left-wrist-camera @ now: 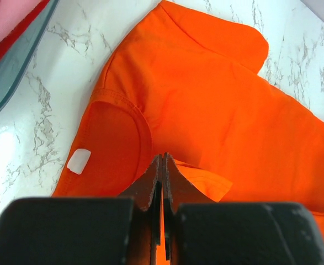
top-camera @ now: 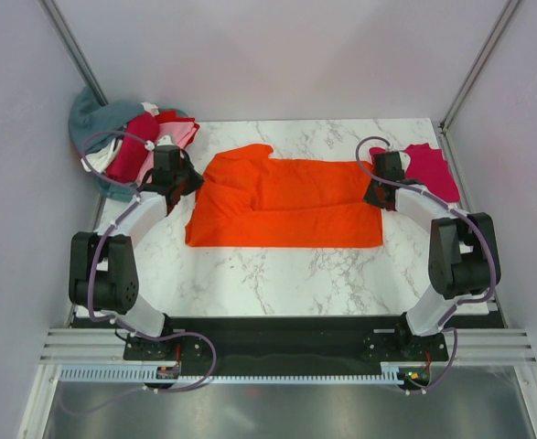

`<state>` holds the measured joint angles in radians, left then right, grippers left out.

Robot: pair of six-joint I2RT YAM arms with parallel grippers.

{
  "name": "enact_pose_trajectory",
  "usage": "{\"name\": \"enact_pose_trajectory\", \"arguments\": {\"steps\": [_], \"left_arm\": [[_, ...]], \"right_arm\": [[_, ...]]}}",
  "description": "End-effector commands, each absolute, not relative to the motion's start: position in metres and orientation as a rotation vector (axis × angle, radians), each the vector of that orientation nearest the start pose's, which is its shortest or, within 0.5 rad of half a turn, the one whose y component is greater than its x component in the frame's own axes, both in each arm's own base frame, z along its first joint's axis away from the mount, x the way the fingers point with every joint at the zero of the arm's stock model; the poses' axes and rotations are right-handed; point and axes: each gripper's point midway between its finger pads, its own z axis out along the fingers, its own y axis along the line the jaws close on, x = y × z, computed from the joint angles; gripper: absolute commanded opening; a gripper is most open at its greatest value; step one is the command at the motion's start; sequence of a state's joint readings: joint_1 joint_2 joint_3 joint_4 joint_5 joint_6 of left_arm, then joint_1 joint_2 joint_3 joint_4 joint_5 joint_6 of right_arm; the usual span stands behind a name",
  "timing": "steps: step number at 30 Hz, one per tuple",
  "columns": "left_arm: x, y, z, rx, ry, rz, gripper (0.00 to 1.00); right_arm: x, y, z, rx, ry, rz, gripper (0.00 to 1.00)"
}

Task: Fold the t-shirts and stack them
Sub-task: Fold the tshirt

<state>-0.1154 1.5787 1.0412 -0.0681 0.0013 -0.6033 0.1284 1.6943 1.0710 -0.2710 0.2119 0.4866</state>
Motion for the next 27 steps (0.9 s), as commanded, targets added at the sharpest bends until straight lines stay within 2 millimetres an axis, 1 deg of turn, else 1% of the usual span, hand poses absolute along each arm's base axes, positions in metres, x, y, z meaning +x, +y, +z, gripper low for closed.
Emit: {"name": "enact_pose_trajectory", "arguments": {"steps": [1, 3, 4, 5, 6, 7, 8, 9, 10, 15, 20, 21, 22, 27], "left_arm": [[0.454, -0.078, 0.164, -0.525, 2.035, -0.438, 0.02], [0.457, -0.08, 0.162, -0.523, 2.039, -0.439, 0.02], [0.46, -0.081, 0.165, -0.52, 2.034, -0.444, 0.02], [0.462, -0.082, 0.16, -0.52, 2.047, -0.443, 0.02], [0.464, -0.082, 0.16, -0.521, 2.046, -0.445, 0.02], [0.47, -0.084, 0.16, -0.524, 2.046, -0.451, 0.02], [0.47, -0.084, 0.16, -0.524, 2.046, -0.451, 0.02], [0.471, -0.085, 0.156, -0.529, 2.054, -0.45, 0.02], [0.473, -0.086, 0.159, -0.526, 2.049, -0.452, 0.02], [0.477, -0.086, 0.159, -0.528, 2.047, -0.455, 0.02], [0.481, -0.088, 0.159, -0.528, 2.047, -0.457, 0.02], [0.484, -0.088, 0.164, -0.523, 2.024, -0.464, 0.02], [0.484, -0.089, 0.164, -0.522, 2.022, -0.467, 0.02], [0.488, -0.091, 0.163, -0.518, 2.022, -0.471, 0.02]], "right_arm": [[0.411, 0.03, 0.074, 0.55, 2.351, -0.003, 0.0], [0.411, 0.03, 0.073, 0.554, 2.352, 0.001, 0.0], [0.411, 0.03, 0.071, 0.556, 2.36, 0.0, 0.0], [0.411, 0.031, 0.069, 0.555, 2.364, 0.002, 0.0], [0.411, 0.032, 0.069, 0.555, 2.364, 0.005, 0.0], [0.412, 0.029, 0.069, 0.562, 2.362, -0.006, 0.0], [0.412, 0.029, 0.069, 0.562, 2.361, -0.006, 0.0], [0.411, 0.028, 0.068, 0.562, 2.363, -0.013, 0.0], [0.411, 0.028, 0.069, 0.564, 2.362, -0.016, 0.0], [0.406, 0.02, 0.066, 0.583, 2.363, -0.044, 0.0], [0.401, 0.018, 0.062, 0.587, 2.37, -0.059, 0.0], [0.401, 0.016, 0.063, 0.592, 2.364, -0.065, 0.0], [0.4, 0.016, 0.063, 0.594, 2.364, -0.069, 0.0], [0.401, 0.013, 0.06, 0.596, 2.37, -0.079, 0.0]]}}
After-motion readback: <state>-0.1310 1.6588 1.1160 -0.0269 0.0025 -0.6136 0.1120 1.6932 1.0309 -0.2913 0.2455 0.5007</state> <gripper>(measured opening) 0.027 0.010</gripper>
